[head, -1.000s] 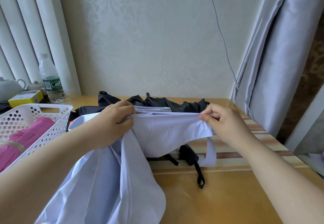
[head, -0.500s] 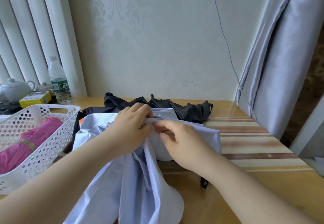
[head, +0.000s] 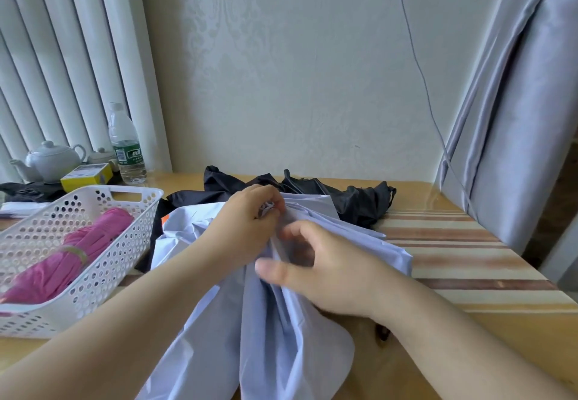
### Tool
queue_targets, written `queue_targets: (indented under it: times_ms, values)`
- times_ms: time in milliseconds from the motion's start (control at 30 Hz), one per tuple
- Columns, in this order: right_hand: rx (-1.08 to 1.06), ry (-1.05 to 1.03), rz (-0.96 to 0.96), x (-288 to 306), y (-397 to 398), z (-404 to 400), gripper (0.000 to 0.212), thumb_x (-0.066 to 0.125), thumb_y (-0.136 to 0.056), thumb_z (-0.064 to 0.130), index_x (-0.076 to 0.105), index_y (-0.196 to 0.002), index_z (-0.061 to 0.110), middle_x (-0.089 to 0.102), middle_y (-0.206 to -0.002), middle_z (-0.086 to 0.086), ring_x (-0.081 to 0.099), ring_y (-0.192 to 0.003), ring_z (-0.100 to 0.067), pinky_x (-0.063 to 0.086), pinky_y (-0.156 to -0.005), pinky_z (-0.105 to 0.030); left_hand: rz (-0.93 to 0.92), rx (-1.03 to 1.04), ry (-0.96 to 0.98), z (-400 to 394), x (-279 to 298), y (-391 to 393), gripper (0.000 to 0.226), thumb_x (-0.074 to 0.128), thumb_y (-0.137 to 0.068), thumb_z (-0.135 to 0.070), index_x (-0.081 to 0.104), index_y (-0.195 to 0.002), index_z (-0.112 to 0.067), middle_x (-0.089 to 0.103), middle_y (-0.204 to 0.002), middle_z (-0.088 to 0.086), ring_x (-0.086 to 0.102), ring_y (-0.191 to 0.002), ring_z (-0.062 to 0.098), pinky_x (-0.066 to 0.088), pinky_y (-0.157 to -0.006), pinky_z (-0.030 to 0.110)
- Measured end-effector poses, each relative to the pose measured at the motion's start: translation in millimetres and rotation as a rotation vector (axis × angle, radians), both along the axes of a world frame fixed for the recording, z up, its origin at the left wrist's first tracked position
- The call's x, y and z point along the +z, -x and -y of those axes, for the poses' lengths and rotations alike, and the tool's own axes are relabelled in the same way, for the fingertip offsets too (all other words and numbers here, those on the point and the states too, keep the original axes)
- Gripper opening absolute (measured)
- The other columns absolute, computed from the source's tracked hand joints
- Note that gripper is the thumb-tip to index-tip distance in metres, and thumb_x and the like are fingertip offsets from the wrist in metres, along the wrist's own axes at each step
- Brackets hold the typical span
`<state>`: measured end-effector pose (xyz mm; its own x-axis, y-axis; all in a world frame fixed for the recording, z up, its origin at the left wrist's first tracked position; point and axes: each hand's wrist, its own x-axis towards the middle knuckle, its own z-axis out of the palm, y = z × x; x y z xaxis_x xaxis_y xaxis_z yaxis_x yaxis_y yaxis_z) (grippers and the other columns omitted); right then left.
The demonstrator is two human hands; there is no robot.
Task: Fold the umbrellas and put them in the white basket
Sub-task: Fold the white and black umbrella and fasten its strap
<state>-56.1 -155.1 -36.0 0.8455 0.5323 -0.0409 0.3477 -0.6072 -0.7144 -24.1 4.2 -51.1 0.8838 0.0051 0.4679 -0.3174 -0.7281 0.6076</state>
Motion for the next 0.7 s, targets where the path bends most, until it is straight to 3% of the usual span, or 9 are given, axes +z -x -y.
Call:
queue_targets:
  times_ms: [100, 167, 233, 300, 367, 433, 533, 633, 700]
  values:
    - [0.132, 0.236, 0.194, 11.9, 39.2, 6.0, 0.063, 0.067, -0.069, 0.068, 0.030, -0.118, 0.054, 0.021, -0.130, 0.029, 0.044, -0.113, -0.002, 0.040, -0.089, -0.028, -0.027, 0.010, 0.018, 0.5, 0.4, -5.0, 0.024, 0.049, -0.089, 0.001, 0.059, -0.082, -0.020, 0.050, -0.084, -0.010, 0.043, -0.072, 0.006, 0.032, -0.062, 0.010]
    - [0.211, 0.400, 0.345, 8.2, 49.2, 6.1, 0.050, 0.066, -0.077, 0.058, 0.039, -0.114, 0.040, 0.011, -0.136, 0.018, 0.045, -0.112, -0.018, 0.039, -0.083, -0.033, -0.050, 0.021, 0.013, 1.1, -0.1, -9.1, 0.028, 0.047, -0.090, 0.000, 0.060, -0.081, -0.023, 0.048, -0.086, -0.013, 0.044, -0.082, 0.015, 0.032, -0.066, 0.016]
    - [0.179, 0.542, 0.439, 2.8, 36.4, 13.0, 0.027, 0.058, -0.088, 0.046, 0.051, -0.105, 0.028, 0.020, -0.135, 0.006, 0.048, -0.111, -0.024, 0.039, -0.079, -0.033, -0.067, 0.022, 0.007, 1.0, 0.5, -11.4, 0.033, 0.046, -0.089, 0.001, 0.059, -0.076, -0.026, 0.048, -0.087, -0.015, 0.046, -0.089, 0.020, 0.032, -0.071, 0.024]
    - [0.046, 0.587, 0.437, 0.0, 9.8, 30.1, 0.012, 0.052, -0.094, 0.033, 0.058, -0.102, 0.027, 0.043, -0.120, 0.005, 0.055, -0.104, -0.025, 0.042, -0.076, -0.032, -0.071, 0.026, 0.005, -1.0, 1.8, -11.4, 0.037, 0.046, -0.088, 0.001, 0.057, -0.069, -0.029, 0.050, -0.088, -0.013, 0.047, -0.087, 0.020, 0.033, -0.068, 0.024]
    - [-0.089, 0.579, 0.398, 1.9, -17.7, 51.0, 0.023, 0.049, -0.095, 0.023, 0.063, -0.108, 0.035, 0.058, -0.109, 0.011, 0.060, -0.092, -0.015, 0.047, -0.074, -0.028, -0.076, 0.040, -0.011, -3.7, 2.1, -10.8, 0.039, 0.047, -0.088, -0.001, 0.056, -0.066, -0.033, 0.052, -0.092, -0.011, 0.048, -0.088, 0.021, 0.036, -0.072, 0.027]
    - [-0.135, 0.490, 0.239, 3.6, -35.6, 67.9, 0.033, 0.047, -0.095, 0.021, 0.060, -0.116, 0.043, 0.057, -0.092, 0.018, 0.057, -0.073, -0.003, 0.044, -0.062, -0.019, -0.074, 0.058, -0.040, -4.4, 1.1, -11.5, 0.040, 0.047, -0.088, -0.005, 0.055, -0.065, -0.037, 0.051, -0.092, -0.015, 0.050, -0.091, 0.024, 0.040, -0.083, 0.033]
    - [-0.108, 0.410, 0.055, 11.4, -42.1, 75.7, 0.044, 0.043, -0.094, 0.014, 0.056, -0.119, 0.049, 0.051, -0.073, 0.010, 0.064, -0.070, -0.013, 0.052, -0.067, -0.031, -0.073, 0.078, -0.094, -1.5, -0.3, -13.1, 0.042, 0.047, -0.089, -0.008, 0.053, -0.064, -0.041, 0.049, -0.090, -0.019, 0.050, -0.094, 0.025, 0.040, -0.091, 0.037]
    - [-0.136, 0.390, 0.141, 14.0, -45.3, 75.1, 0.051, 0.038, -0.090, 0.002, 0.065, -0.098, 0.044, 0.047, -0.071, 0.013, 0.055, -0.058, -0.015, 0.042, -0.053, -0.027, -0.095, 0.075, -0.097, -1.5, 0.5, -14.2, 0.041, 0.048, -0.090, -0.009, 0.053, -0.065, -0.041, 0.048, -0.090, -0.020, 0.050, -0.097, 0.027, 0.040, -0.091, 0.038]
    - [-0.153, 0.344, 0.263, 10.4, -43.6, 70.7, 0.036, 0.045, -0.095, 0.010, 0.066, -0.086, 0.038, 0.047, -0.078, 0.014, 0.052, -0.067, -0.011, 0.039, -0.057, -0.020, -0.114, 0.081, -0.082, -3.8, 1.5, -14.2, 0.040, 0.047, -0.091, -0.010, 0.053, -0.065, -0.040, 0.049, -0.092, -0.016, 0.050, -0.098, 0.029, 0.040, -0.092, 0.038]
